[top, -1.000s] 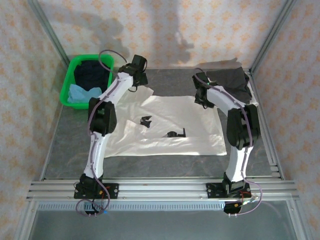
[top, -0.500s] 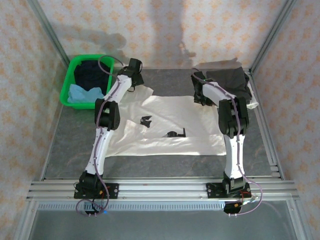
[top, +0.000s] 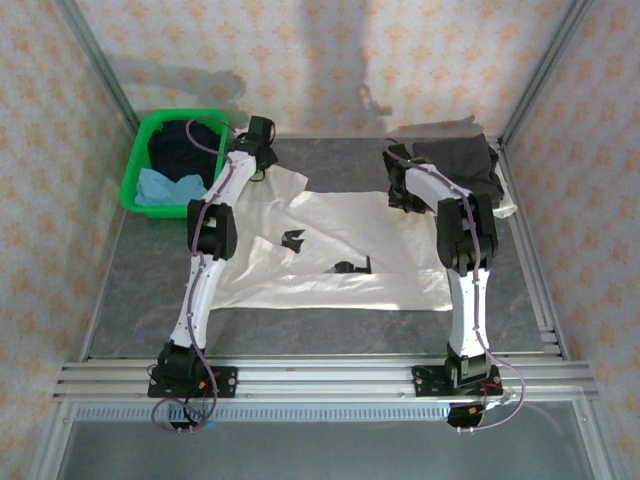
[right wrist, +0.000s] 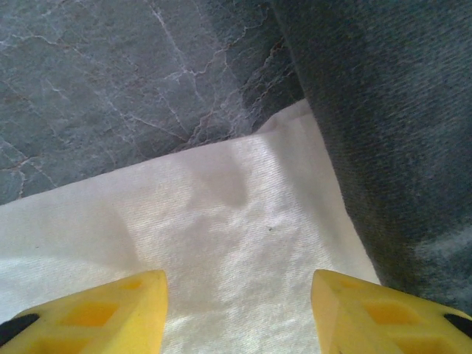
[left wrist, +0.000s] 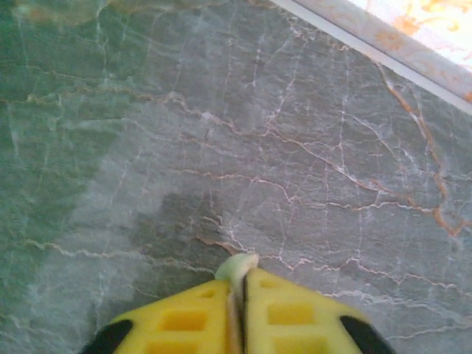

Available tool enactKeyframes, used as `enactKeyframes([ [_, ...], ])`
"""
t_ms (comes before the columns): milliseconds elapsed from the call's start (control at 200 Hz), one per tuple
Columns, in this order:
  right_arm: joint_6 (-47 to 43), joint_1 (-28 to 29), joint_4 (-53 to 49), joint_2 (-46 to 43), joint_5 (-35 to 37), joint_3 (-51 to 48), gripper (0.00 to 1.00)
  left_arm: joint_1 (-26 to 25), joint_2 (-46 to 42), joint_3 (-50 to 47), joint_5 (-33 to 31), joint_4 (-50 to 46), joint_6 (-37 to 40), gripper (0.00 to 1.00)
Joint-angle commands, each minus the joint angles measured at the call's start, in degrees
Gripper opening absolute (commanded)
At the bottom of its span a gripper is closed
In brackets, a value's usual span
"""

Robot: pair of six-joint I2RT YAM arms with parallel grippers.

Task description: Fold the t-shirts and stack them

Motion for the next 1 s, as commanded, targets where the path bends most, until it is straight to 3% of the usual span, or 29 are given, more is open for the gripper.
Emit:
enactKeyframes([
  [0, 0.5, -0.3, -1.5, 1.0, -1.7, 1.5, 0.52, 0.2, -2.3, 0.9, 1.8, -4.6, 0.7, 0.00],
  [110, 0.8, -0.4, 0.4, 0.4, -6.9, 0.0, 0.43, 0.3, -6.9, 0.4, 3.1, -7.2, 2.4, 0.00],
  [195, 1.2, -0.2, 1.4, -0.5, -10.2, -1.4, 0.26, 0.2, -11.8, -1.9, 4.2, -9.6, 5.3, 0.00],
  [280, 1.9, 0.0, 2.8, -2.0, -12.2, -4.1, 0.18, 0.2, -19.3, -9.8, 4.5, -9.1, 6.7, 0.00],
  [380, 2.3, 1.0, 4.2, -3.4, -14.5, -7.2, 0.17, 0.2, -28.6, -22.2, 5.1, -4.9, 8.1, 0.00],
  [555, 2.9, 4.9, 4.8, -7.0, -16.5, -13.3, 0.19, 0.2, -37.5, -30.1, 1.7, -5.8, 11.5, 0.00],
  [666, 3.5, 5.3, 4.0, -10.9, -14.2, -14.1, 0.25, 0.2, -40.8, -34.9, 1.7, -4.2, 12.7, 0.00],
  [841, 0.8, 3.8, -1.7, -10.5, -4.2, -5.9, 0.43, 0.2, -41.2, -37.6, 1.8, -4.1, 13.3, 0.00],
  [996, -2.6, 1.8, -4.9, -4.6, 0.5, 1.7, 0.50, 0.2, -39.9, -37.5, 2.4, -4.2, 13.3, 0.00],
])
